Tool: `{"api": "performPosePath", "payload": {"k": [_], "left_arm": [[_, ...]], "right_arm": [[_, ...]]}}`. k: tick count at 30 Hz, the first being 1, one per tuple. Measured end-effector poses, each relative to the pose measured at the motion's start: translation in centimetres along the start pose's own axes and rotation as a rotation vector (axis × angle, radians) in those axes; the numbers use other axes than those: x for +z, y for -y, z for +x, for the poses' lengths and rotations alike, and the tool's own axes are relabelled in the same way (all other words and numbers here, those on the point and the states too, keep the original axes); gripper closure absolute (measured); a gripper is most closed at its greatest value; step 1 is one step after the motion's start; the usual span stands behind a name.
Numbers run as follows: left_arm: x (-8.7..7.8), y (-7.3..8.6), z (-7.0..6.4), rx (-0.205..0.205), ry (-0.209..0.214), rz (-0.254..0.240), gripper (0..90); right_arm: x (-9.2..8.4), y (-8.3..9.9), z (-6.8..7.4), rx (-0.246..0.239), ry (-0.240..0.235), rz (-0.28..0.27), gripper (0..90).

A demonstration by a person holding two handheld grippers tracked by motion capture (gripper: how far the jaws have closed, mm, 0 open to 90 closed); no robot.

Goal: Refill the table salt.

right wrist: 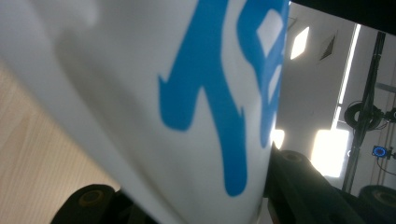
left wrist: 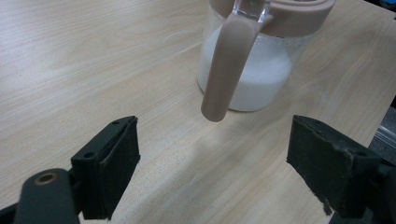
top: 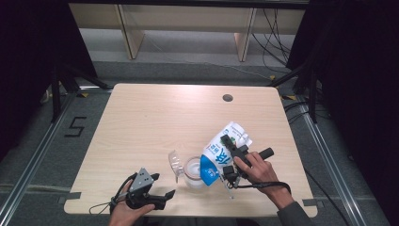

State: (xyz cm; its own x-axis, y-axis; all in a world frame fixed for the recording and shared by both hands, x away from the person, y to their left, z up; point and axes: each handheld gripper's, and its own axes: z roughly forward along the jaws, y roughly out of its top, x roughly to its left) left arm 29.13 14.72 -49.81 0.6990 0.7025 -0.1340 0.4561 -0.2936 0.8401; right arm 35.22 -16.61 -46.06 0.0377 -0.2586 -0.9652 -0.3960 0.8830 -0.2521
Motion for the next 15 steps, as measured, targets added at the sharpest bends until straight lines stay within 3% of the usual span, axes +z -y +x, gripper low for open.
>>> {"api": "performPosePath", "payload": {"k": [1, 9, 11, 13, 15], "left_arm": [[0.00, 0.00, 0.00, 0.000, 0.000, 0.000, 16.2], [-0.02, 0.00, -0.01, -0.001, 0.000, 0.000, 16.2], [-0.03, -0.01, 0.01, 0.002, 0.000, 0.000, 16.2], [-0.03, -0.01, 0.01, 0.001, 0.000, 0.000, 16.2], [-0.04, -0.01, 0.01, 0.001, 0.001, 0.000, 16.2]], "right_arm": [[0.01, -0.02, -0.08, -0.007, 0.015, -0.007, 72.7], [0.04, -0.02, -0.16, 0.007, 0.001, -0.016, 72.9], [0.08, -0.01, -0.09, 0.038, -0.012, -0.020, 72.9], [0.12, -0.02, -0.18, 0.031, -0.010, -0.029, 72.9], [-0.17, -0.06, 0.15, 0.084, -0.048, 0.013, 72.9]]}}
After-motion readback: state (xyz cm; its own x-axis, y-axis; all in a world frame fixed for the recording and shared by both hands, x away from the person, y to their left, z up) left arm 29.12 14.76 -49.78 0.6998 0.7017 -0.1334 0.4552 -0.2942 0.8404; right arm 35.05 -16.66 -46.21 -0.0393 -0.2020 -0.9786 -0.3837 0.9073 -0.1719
